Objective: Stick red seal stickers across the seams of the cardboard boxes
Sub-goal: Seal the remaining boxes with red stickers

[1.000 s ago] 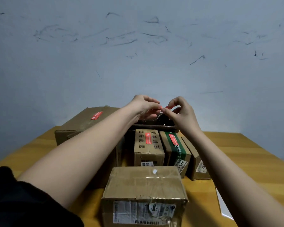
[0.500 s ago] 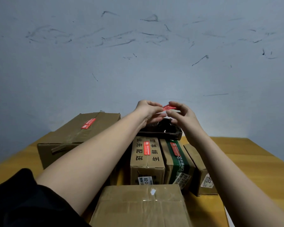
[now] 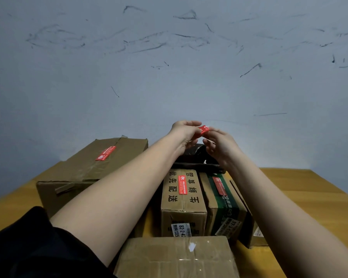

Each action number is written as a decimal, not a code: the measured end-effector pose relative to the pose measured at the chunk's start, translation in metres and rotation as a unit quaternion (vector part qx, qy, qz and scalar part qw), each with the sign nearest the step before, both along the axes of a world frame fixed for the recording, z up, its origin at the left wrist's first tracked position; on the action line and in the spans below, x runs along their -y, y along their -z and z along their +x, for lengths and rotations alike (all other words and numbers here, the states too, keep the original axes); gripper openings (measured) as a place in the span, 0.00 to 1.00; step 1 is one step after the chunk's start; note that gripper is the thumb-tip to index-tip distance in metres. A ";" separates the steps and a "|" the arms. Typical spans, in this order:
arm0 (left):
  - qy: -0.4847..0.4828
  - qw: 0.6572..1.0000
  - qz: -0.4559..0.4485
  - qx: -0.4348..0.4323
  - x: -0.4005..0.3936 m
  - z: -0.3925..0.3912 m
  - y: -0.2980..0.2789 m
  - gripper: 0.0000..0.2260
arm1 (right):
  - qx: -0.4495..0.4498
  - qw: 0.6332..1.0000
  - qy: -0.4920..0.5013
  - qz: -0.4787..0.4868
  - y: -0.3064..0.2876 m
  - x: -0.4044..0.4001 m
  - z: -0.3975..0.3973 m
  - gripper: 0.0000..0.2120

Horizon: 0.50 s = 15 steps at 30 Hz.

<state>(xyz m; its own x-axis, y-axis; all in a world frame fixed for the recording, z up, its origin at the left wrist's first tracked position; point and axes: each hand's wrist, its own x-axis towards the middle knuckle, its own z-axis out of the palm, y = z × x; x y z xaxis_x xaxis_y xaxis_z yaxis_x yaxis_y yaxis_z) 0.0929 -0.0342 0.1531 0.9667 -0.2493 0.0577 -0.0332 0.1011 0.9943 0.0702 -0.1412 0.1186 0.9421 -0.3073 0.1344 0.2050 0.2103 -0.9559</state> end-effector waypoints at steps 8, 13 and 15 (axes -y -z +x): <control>-0.050 0.997 0.054 0.034 0.004 0.011 0.003 0.11 | 0.012 0.987 0.056 -0.151 -0.004 0.000 0.013 0.09; -0.035 0.999 0.040 0.005 0.010 0.020 0.005 0.08 | 0.025 0.971 0.098 -0.219 -0.002 -0.002 0.034 0.02; -0.037 0.999 0.026 -0.004 0.009 0.024 0.006 0.08 | 0.018 0.959 0.124 -0.253 0.002 0.001 0.045 0.06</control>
